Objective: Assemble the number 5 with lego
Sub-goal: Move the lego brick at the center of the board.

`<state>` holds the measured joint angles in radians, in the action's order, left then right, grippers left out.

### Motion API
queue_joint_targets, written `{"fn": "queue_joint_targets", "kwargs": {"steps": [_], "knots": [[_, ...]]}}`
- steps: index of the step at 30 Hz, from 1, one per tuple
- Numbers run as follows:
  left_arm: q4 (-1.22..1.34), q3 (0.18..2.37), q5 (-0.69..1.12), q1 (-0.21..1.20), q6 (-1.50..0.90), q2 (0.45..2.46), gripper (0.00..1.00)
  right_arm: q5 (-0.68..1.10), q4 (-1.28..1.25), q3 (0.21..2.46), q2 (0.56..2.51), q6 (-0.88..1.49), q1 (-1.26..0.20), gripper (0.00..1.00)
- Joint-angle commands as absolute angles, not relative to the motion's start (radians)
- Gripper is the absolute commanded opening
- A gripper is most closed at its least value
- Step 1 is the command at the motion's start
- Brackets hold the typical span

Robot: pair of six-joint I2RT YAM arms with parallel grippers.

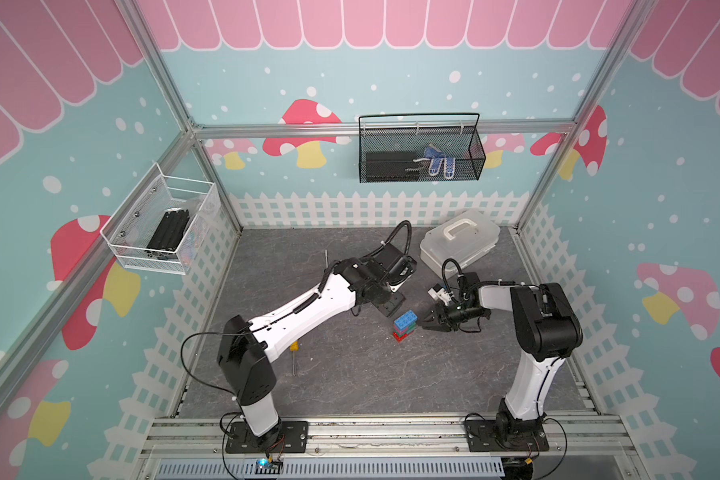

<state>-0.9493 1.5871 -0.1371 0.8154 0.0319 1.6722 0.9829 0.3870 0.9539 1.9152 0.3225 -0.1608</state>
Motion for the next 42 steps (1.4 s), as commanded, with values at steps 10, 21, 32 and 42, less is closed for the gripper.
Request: {"fn": "queue_joint_targets", "kwargs": {"steps": [10, 21, 32, 42], "knots": [[-0.838, 1.144, -0.196, 0.715, -0.195, 1.277, 0.68, 0.827, 0.097, 0.854, 1.957, 0.597, -0.375, 0.36], [-0.492, 0.642, -0.244, 0.712, -0.429, 0.845, 0.71, 0.793, 0.007, 0.937, 2.034, 0.715, -0.537, 0.35], [-0.325, 0.384, -0.246, 0.714, -0.522, 0.623, 0.73, 0.746, -0.082, 0.969, 2.085, 0.843, -0.630, 0.34], [-0.258, 0.296, -0.235, 0.720, -0.550, 0.632, 0.73, 0.704, -0.351, 0.922, 2.136, 1.083, -0.703, 0.32]]}}
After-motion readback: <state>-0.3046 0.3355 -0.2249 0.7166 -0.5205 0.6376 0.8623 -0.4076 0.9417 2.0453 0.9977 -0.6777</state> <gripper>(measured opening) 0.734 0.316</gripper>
